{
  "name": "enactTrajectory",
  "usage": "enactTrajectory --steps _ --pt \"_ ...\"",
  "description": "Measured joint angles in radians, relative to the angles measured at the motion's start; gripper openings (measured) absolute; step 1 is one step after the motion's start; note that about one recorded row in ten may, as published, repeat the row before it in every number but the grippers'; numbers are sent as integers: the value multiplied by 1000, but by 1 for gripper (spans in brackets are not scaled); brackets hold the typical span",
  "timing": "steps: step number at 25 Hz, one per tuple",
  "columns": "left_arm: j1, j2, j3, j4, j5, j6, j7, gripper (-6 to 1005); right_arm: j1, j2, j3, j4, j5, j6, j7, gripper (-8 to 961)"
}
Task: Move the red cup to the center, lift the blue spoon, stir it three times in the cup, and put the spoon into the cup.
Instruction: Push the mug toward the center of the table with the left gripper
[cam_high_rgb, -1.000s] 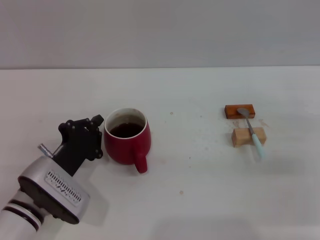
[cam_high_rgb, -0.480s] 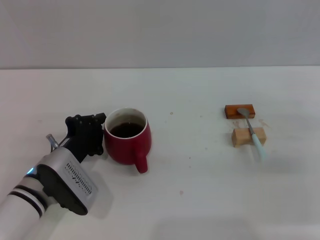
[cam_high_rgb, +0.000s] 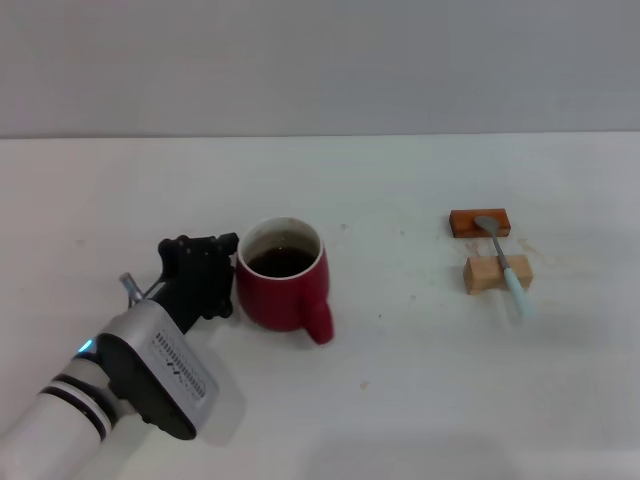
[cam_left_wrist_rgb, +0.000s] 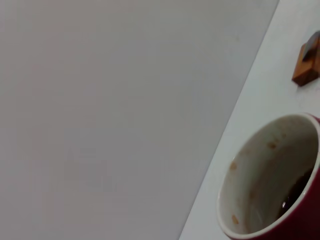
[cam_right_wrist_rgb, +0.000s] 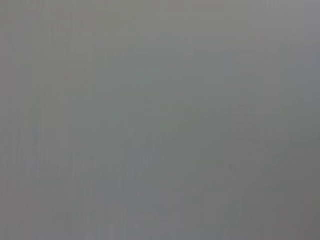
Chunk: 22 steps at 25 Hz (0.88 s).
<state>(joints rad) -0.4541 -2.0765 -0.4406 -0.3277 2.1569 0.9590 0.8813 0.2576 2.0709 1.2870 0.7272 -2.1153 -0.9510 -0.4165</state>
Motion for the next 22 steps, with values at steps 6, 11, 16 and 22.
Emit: enactTrajectory --steps 6,11,16,22 --pt "5 -2 10 -39 0 -14 0 20 0 0 0 1 -1 0 0 602" --pt "10 -2 29 -70 0 -29 1 20 -3 0 0 2 -2 0 0 602" --pt "15 -2 48 -88 0 -34 0 21 -4 2 0 2 -2 0 0 602" --pt "22 -2 58 -109 0 -39 -2 21 -6 2 -2 5 -2 0 2 602"
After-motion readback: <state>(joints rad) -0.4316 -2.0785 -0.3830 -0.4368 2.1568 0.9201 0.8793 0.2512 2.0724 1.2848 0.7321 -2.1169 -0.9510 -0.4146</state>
